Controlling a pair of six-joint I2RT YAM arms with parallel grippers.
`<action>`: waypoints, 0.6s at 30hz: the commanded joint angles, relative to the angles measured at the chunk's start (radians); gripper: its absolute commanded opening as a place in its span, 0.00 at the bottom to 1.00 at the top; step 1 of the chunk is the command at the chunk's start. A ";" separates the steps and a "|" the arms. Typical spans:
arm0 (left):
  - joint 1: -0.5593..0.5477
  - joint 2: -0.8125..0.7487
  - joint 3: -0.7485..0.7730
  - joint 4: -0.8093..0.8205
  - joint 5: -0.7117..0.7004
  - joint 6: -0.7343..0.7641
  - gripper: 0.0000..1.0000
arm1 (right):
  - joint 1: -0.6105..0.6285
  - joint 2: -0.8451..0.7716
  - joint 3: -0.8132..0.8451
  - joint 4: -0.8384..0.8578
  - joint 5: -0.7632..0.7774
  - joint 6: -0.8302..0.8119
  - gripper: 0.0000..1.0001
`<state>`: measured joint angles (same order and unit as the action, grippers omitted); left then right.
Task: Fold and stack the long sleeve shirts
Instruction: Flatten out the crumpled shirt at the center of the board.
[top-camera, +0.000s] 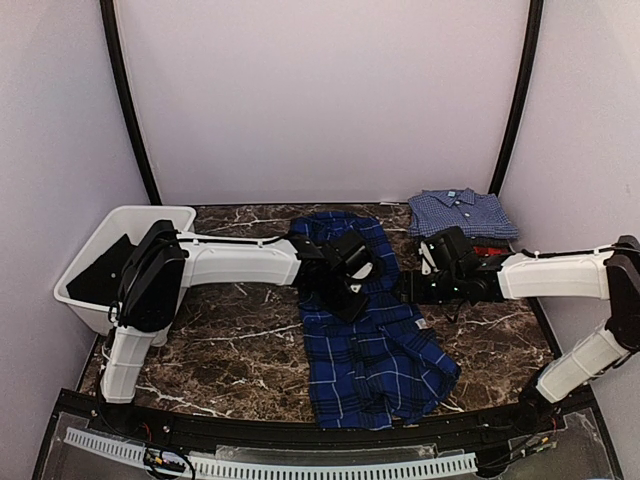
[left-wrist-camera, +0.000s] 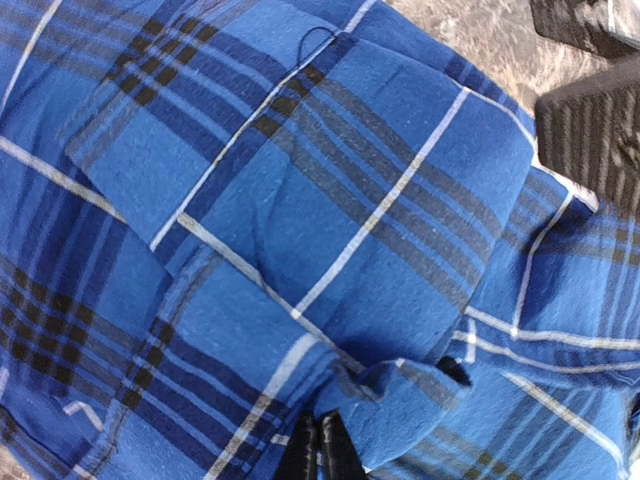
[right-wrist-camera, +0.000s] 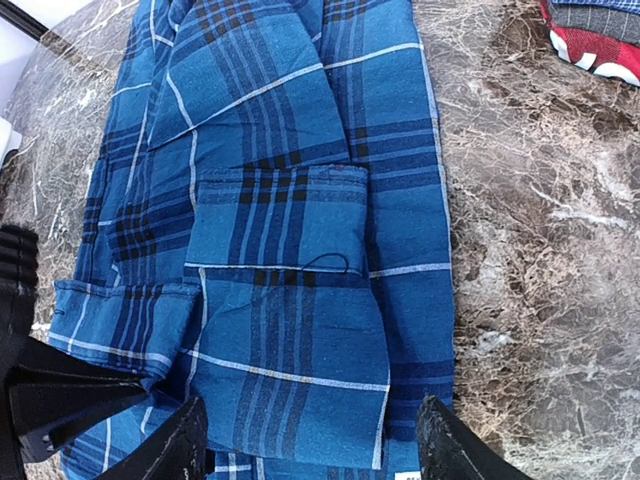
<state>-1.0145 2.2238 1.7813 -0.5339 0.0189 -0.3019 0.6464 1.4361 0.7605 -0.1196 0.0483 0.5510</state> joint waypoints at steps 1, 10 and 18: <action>-0.003 -0.019 0.034 -0.056 -0.066 -0.016 0.00 | -0.007 0.023 0.012 0.016 0.022 -0.015 0.68; 0.014 -0.160 -0.070 -0.069 -0.205 -0.173 0.00 | -0.030 0.141 0.089 0.048 0.008 -0.053 0.67; 0.029 -0.246 -0.223 -0.003 -0.175 -0.207 0.00 | -0.053 0.276 0.191 0.079 -0.044 -0.081 0.63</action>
<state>-0.9913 2.0335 1.6062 -0.5491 -0.1509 -0.4736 0.6056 1.6619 0.8921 -0.0914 0.0326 0.4976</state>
